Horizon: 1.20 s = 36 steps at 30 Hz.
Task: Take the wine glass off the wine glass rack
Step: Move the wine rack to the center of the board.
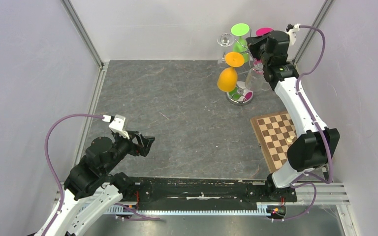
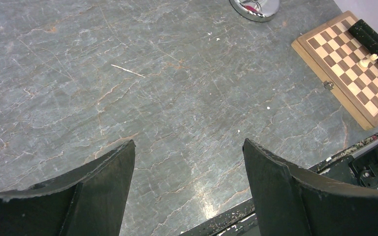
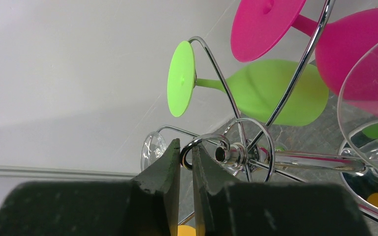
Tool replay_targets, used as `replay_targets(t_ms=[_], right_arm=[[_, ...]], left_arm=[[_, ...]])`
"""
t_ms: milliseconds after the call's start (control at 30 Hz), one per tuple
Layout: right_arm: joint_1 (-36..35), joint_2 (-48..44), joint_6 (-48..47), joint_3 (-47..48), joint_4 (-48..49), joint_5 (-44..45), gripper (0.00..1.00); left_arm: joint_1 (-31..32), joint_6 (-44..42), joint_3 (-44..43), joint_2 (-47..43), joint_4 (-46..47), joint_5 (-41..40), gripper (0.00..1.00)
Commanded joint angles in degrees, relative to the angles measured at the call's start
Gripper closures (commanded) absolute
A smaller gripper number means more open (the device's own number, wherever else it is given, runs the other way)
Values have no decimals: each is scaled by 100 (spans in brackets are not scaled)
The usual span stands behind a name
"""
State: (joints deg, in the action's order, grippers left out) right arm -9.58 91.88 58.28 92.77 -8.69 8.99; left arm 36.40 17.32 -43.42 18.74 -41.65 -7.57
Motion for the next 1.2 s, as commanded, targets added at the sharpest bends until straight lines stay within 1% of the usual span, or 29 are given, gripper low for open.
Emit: replay_targets(t_ms=[0, 300, 700, 933, 1167], right_arm=[[-121, -337, 223, 1028, 2186, 21, 100], [-236, -230, 223, 1281, 2212, 55, 100], [-594, -96, 52, 1656, 2237, 94, 100], [-845, -194, -61, 1588, 2297, 131, 100], [-1061, -432, -202, 1262, 2475, 178, 100]], left_arm=[[7, 172, 15, 9, 139, -78, 13], [11, 174, 12, 28, 139, -78, 13], [7, 175, 18, 59, 139, -69, 13], [9, 164, 17, 85, 139, -62, 13], [7, 165, 18, 69, 140, -60, 13]])
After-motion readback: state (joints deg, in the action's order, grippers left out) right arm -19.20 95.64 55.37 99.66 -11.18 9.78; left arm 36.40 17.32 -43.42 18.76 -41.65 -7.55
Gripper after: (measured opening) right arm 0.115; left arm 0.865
